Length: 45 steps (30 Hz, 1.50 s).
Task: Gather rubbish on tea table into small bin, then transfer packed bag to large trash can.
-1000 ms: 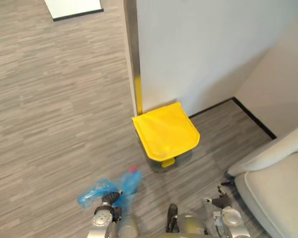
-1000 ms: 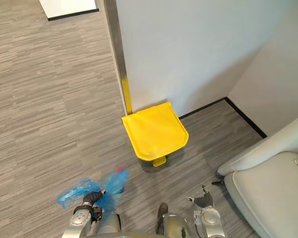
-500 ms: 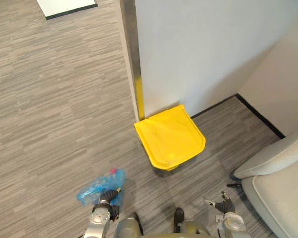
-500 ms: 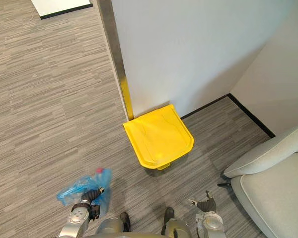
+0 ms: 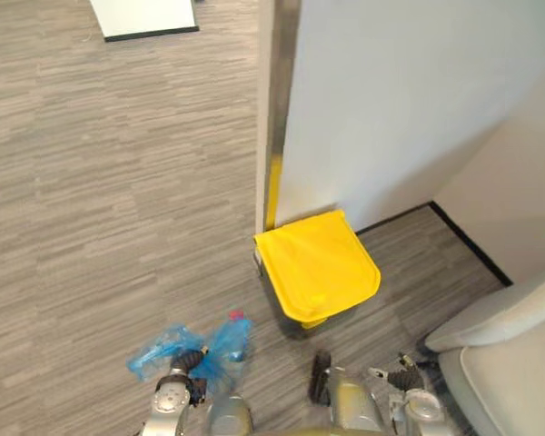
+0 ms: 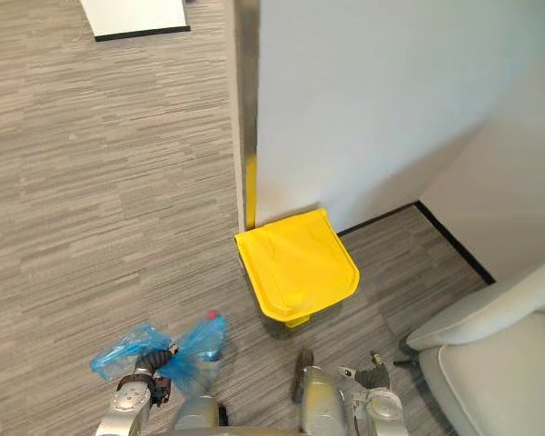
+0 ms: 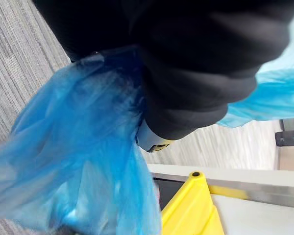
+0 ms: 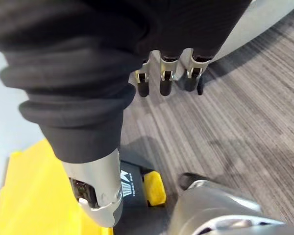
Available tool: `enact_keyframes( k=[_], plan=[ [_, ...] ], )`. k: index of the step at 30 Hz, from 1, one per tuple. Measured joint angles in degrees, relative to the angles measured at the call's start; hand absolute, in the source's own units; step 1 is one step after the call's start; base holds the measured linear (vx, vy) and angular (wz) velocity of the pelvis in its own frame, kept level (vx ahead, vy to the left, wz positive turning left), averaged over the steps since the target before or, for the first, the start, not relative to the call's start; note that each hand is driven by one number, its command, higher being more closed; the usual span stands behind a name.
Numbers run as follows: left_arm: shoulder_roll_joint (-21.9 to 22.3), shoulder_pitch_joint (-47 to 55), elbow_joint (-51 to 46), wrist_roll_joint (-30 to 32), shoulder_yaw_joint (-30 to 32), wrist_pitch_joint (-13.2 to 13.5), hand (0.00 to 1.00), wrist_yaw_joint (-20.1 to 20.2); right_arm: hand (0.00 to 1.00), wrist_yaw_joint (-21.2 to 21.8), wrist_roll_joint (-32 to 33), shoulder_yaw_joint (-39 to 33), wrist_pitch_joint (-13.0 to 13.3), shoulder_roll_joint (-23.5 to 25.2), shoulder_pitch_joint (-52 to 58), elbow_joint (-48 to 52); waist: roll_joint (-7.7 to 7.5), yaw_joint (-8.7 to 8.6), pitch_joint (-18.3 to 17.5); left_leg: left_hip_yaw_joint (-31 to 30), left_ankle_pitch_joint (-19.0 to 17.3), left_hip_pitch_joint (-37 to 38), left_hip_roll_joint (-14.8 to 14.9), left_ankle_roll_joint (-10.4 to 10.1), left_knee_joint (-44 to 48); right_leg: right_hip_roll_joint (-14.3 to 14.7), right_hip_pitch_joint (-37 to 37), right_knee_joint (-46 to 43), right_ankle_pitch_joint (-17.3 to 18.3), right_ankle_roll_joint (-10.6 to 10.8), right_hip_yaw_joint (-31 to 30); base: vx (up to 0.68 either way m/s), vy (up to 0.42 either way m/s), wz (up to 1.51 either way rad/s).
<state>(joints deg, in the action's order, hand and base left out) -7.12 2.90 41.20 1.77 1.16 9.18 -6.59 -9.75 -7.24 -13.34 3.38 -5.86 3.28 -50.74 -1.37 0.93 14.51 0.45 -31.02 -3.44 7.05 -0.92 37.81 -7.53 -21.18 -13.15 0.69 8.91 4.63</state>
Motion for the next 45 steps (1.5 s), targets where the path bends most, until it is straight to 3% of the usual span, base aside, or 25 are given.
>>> enact_keyframes(
  k=[1, 2, 3, 5, 7, 11, 17, 19, 22, 26, 28, 31, 36, 41, 45],
  plan=[
    [1.1, -0.4, 0.0, 0.0, -0.9, 0.0, 1.00, 0.0, 0.00, 0.0, 0.2, -0.5, 0.0, -0.8, 0.3, 0.2, 1.29, 0.13, 0.0, -3.1, -1.2, 0.8, 0.9, -1.0, -0.1, 1.3, -0.7, -5.2, 1.2, 0.7, -0.4, 0.46, -0.258, 0.94],
    [1.3, -1.2, 0.0, 0.0, -1.4, 0.0, 1.00, 0.0, 0.00, 0.0, 0.6, -1.9, 0.0, -0.6, 0.3, 1.2, 1.88, 0.07, 0.2, -5.4, -1.2, 1.4, 1.2, -1.8, -2.1, 1.6, -2.6, -10.5, 5.0, 0.7, -0.7, 0.47, -0.265, 0.78],
    [1.2, -1.5, 0.0, 0.1, -1.6, 0.0, 1.00, -0.1, 0.00, -0.1, 0.6, -2.6, 0.0, -0.6, 0.4, 1.9, 1.95, -0.01, 0.2, -6.3, -1.0, 1.7, 1.3, -2.2, -3.2, 1.6, -3.6, -12.9, 6.6, 0.6, -0.3, 0.41, -0.260, 0.79],
    [1.4, -1.9, 0.0, -0.1, -1.7, 0.0, 1.00, -0.6, 0.00, -0.1, 1.3, -4.1, 0.0, -0.5, 0.1, 2.3, 3.57, 0.21, -0.1, -7.7, 0.7, 3.2, 4.2, -5.3, -7.3, 2.8, -4.8, -17.9, 10.4, -0.8, 2.4, 0.47, -0.262, 0.38],
    [1.4, -2.5, 0.4, -0.2, -1.9, 0.0, 1.00, -1.2, 0.00, -0.1, 3.3, -4.2, 0.3, 0.1, -1.2, 3.0, 3.56, 0.04, -0.2, -9.3, 5.1, 3.2, 6.1, -6.6, -9.4, 4.0, -5.3, -19.4, 12.5, -1.7, 4.2, 0.42, -0.239, 0.09],
    [1.7, -5.5, -0.2, -0.1, -2.0, 0.2, 1.00, -1.0, 0.00, -0.1, 4.6, -3.0, 0.7, 0.0, -4.3, 2.8, 3.71, -0.93, -0.3, -9.5, 10.5, 3.5, 8.0, -9.0, -16.8, 4.6, -5.3, -16.8, 12.5, -2.1, 6.4, 0.19, -0.172, 0.22],
    [1.2, -5.2, -2.9, 0.0, -3.8, 0.3, 1.00, -0.8, 0.00, -0.4, 4.3, 9.7, 0.9, -0.2, -14.0, 7.4, 4.05, -0.88, -0.9, -10.0, 13.6, -2.3, 10.1, -10.0, -21.0, 6.4, -8.5, -12.8, 11.5, -3.3, 8.1, -0.09, -0.136, 0.37],
    [1.3, -5.0, -5.4, 0.0, -5.7, 0.5, 1.00, -0.8, 0.00, -1.3, 4.3, 11.6, 1.3, -0.2, -19.0, 7.4, 4.11, -0.84, -0.9, -9.7, 13.9, -4.5, 9.9, -10.1, -20.2, 5.8, -9.2, -12.5, 11.3, -3.5, 7.8, -0.15, -0.044, 0.59],
    [1.2, -4.9, -9.2, -0.1, -9.4, 2.3, 1.00, -1.1, 0.00, -3.9, 3.6, 13.9, 1.6, -1.7, -30.2, 4.5, 4.19, 0.66, -0.7, -10.1, 13.1, -8.6, 9.6, -11.5, -19.5, 5.5, -11.5, -12.8, 9.8, -3.2, 7.6, -0.24, -0.030, 0.40],
    [1.3, -4.9, -12.1, -2.3, -13.0, 2.5, 1.00, -1.5, 0.00, -4.4, 2.2, 16.8, 1.1, -5.3, -42.4, -0.4, 4.45, 3.01, -0.5, -11.6, 14.5, -10.3, 8.3, -12.0, -21.6, 6.0, -12.2, -8.6, 6.1, -3.3, 5.9, -0.11, 0.010, 0.09],
    [1.2, -5.7, -15.1, -3.2, -14.5, 2.7, 1.00, -2.3, 0.00, -5.2, 2.2, 16.8, 0.6, -7.2, -45.6, -1.9, 4.63, 3.09, 0.1, -12.0, 15.1, -11.1, 8.3, -12.4, -21.4, 6.2, -12.2, -7.6, 5.1, -3.6, 6.0, -0.02, 0.006, -0.02],
    [1.2, -8.9, -20.6, -4.1, -18.4, 3.4, 1.00, -2.6, 0.00, -5.2, 2.2, 19.2, 0.4, -10.6, -47.5, -1.9, 4.75, 2.92, 1.5, -12.3, 15.4, -12.2, 8.4, -12.7, -20.5, 6.4, -12.2, -6.6, 4.4, -3.8, 6.2, 0.00, 0.008, 0.02],
    [1.3, -16.5, -28.3, -6.2, -25.2, 5.9, 1.00, -3.5, 0.00, -5.0, 2.2, 21.3, 0.3, -12.0, -51.0, -1.9, 4.98, 2.58, 4.0, -12.8, 15.4, -12.9, 8.3, -12.8, -19.7, 6.3, -12.2, -6.5, 4.4, -4.0, 6.4, 0.02, 0.016, 0.02],
    [2.7, -26.7, -30.1, -8.4, -33.3, 6.4, 1.00, -3.5, 0.00, -4.9, 2.3, 23.7, 0.0, -13.1, -54.8, -1.9, 5.01, -0.17, 5.8, -12.6, 15.4, -13.8, 7.5, -12.8, -19.5, 5.5, -13.1, -7.0, 4.1, -4.4, 6.1, 0.03, 0.035, 0.01],
    [4.7, -31.8, -29.6, -8.4, -34.6, 6.6, 1.00, -3.5, 0.00, -4.0, 2.4, 25.2, 0.0, -15.1, -58.1, -1.8, 5.45, -0.61, 7.5, -11.2, 15.4, -14.3, 6.9, -12.8, -19.3, 5.3, -15.2, -8.6, 4.1, -4.4, 4.5, 0.02, 0.016, -0.15]
  ],
)
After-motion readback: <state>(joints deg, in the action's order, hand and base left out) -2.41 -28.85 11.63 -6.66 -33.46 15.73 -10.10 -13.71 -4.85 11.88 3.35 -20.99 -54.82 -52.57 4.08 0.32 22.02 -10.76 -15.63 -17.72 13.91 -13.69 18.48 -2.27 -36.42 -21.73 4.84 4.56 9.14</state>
